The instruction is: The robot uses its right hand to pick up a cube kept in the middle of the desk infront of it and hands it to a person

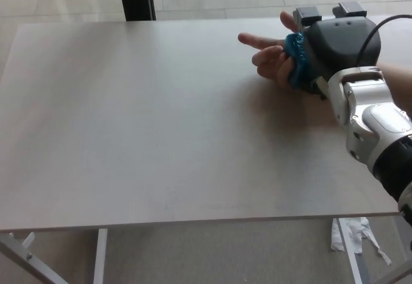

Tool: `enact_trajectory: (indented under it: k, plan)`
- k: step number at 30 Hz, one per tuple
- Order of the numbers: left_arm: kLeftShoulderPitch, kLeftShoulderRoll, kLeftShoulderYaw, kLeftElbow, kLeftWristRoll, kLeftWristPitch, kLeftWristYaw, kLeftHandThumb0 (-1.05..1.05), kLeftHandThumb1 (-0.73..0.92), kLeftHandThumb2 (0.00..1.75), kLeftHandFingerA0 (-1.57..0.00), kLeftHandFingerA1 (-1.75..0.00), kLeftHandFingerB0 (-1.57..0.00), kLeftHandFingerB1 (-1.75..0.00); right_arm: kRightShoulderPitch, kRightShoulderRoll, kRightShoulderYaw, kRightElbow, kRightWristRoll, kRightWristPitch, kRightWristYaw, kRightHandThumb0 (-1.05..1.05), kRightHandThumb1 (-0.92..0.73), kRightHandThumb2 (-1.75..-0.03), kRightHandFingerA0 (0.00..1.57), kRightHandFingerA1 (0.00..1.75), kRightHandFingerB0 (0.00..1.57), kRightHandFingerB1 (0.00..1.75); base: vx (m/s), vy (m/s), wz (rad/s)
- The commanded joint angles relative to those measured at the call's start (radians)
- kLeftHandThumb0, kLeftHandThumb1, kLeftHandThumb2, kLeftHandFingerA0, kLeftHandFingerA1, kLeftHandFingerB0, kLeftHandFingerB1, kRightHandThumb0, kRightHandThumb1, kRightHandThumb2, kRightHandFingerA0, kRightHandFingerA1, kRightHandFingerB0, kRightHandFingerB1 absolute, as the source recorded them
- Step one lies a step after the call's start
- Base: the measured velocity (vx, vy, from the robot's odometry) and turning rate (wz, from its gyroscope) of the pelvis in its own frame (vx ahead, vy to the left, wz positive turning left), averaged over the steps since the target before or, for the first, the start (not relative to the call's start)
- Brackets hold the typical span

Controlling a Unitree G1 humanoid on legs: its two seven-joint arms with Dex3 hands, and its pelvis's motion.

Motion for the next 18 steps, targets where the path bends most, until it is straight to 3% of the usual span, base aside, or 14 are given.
enact_trajectory:
  k: [1, 3, 6, 7, 8, 9, 10, 12, 13, 14, 15, 17, 18]
  plan:
    - [0.014, 0.027, 0.016, 0.002, -0.017, -0.008, -0.003, -0.61, 0.49, 0.56, -0.8, -0.59, -0.66, -0.43, 0.051, -0.092, -0.064, -0.266, 0.048, 0.032, 0.222, -0.97, -0.52, -1.0, 0.0, 0.29, 0.0, 0.23, 0.0, 0.0, 0.0]
    - [0.011, 0.024, 0.029, 0.004, -0.03, -0.008, -0.006, -0.6, 0.48, 0.56, -0.78, -0.59, -0.69, -0.45, 0.087, -0.154, -0.1, -0.39, 0.066, 0.018, 0.274, -1.05, -0.58, -1.04, 0.0, 0.24, 0.0, 0.14, 0.0, 0.0, 0.0]
    - [0.015, 0.024, 0.035, 0.007, -0.034, -0.007, -0.008, -0.61, 0.47, 0.56, -0.77, -0.59, -0.71, -0.45, 0.136, -0.218, -0.147, -0.537, 0.095, 0.03, 0.365, -1.04, -0.57, -1.05, 0.0, 0.29, 0.0, 0.17, 0.0, 0.0, 0.0]
    - [0.017, 0.028, 0.031, 0.006, -0.027, -0.007, -0.004, -0.62, 0.48, 0.56, -0.77, -0.58, -0.68, -0.43, 0.175, -0.261, -0.197, -0.613, 0.141, 0.004, 0.384, -1.03, -0.58, -0.8, 0.0, 0.0, 0.0, 0.01, 0.0, 0.0, 0.0]
    - [0.018, 0.03, 0.025, 0.003, -0.02, -0.002, 0.005, -0.63, 0.48, 0.56, -0.76, -0.57, -0.7, -0.43, 0.234, -0.296, -0.273, -0.727, 0.209, 0.012, 0.428, -1.05, -0.51, -0.8, 0.0, 0.0, 0.0, 0.06, 0.0, 0.0, 0.0]
    - [0.023, 0.03, 0.037, 0.004, -0.034, -0.006, -0.015, -0.61, 0.48, 0.56, -0.76, -0.59, -0.66, -0.43, 0.335, -0.374, -0.375, -0.877, 0.271, -0.01, 0.458, -1.01, -0.56, -0.99, 0.0, 0.2, 0.0, 0.1, 0.0, 0.0, 0.0]
    - [0.024, 0.033, 0.036, 0.003, -0.032, -0.003, -0.007, -0.6, 0.48, 0.56, -0.77, -0.58, -0.66, -0.43, 0.396, -0.404, -0.437, -0.954, 0.313, -0.029, 0.473, -1.05, -0.6, -0.97, 0.0, 0.18, 0.0, 0.03, 0.0, 0.0, 0.0]
    - [0.028, 0.034, 0.04, 0.004, -0.036, 0.0, -0.006, -0.61, 0.48, 0.55, -0.76, -0.57, -0.66, -0.42, 0.464, -0.423, -0.522, -1.083, 0.357, 0.015, 0.533, -1.0, -0.57, -0.95, 0.0, 0.24, 0.0, 0.12, 0.0, 0.0, 0.0]
    - [0.029, 0.038, 0.042, 0.006, -0.036, -0.002, -0.01, -0.62, 0.37, 0.8, -0.68, -0.64, -0.6, -0.56, 0.527, -0.43, -0.602, -1.154, 0.407, 0.01, 0.55, -0.96, -0.48, -0.73, 0.0, 0.01, 0.0, 0.04, 0.0, 0.0, 0.0]
    - [0.027, 0.036, 0.049, 0.007, -0.043, -0.003, -0.003, -0.6, 0.47, 0.56, -0.77, -0.58, -0.71, -0.44, 0.626, -0.434, -0.755, -1.274, 0.483, 0.053, 0.625, -0.87, -0.51, -0.9, 0.0, 0.2, 0.0, 0.09, 0.0, 0.0, 0.0]
    - [0.022, 0.037, 0.056, 0.007, -0.049, 0.0, 0.004, -0.58, 0.49, 0.56, -0.77, -0.57, -0.73, -0.44, 0.71, -0.416, -0.901, -1.367, 0.573, 0.065, 0.675, -0.81, -0.48, -0.87, 0.0, 0.24, 0.08, 0.1, 0.0, 0.0, 0.0]
    - [0.016, 0.041, 0.06, 0.008, -0.053, 0.005, 0.003, -0.57, 0.49, 0.56, -0.74, -0.56, -0.7, -0.44, 0.759, -0.396, -0.979, -1.423, 0.612, 0.074, 0.689, -0.83, -0.5, -0.84, 0.0, 0.2, 0.12, 0.11, 0.0, 0.0, 0.0]
    - [0.015, 0.045, 0.07, 0.012, -0.063, 0.016, -0.001, -0.58, 0.49, 0.56, -0.72, -0.55, -0.71, -0.44, 0.898, -0.336, -1.198, -1.494, 0.711, -0.009, 0.679, -0.34, -0.38, -0.94, 0.04, 0.53, 0.0, 0.48, 0.0, 0.0, 0.0]
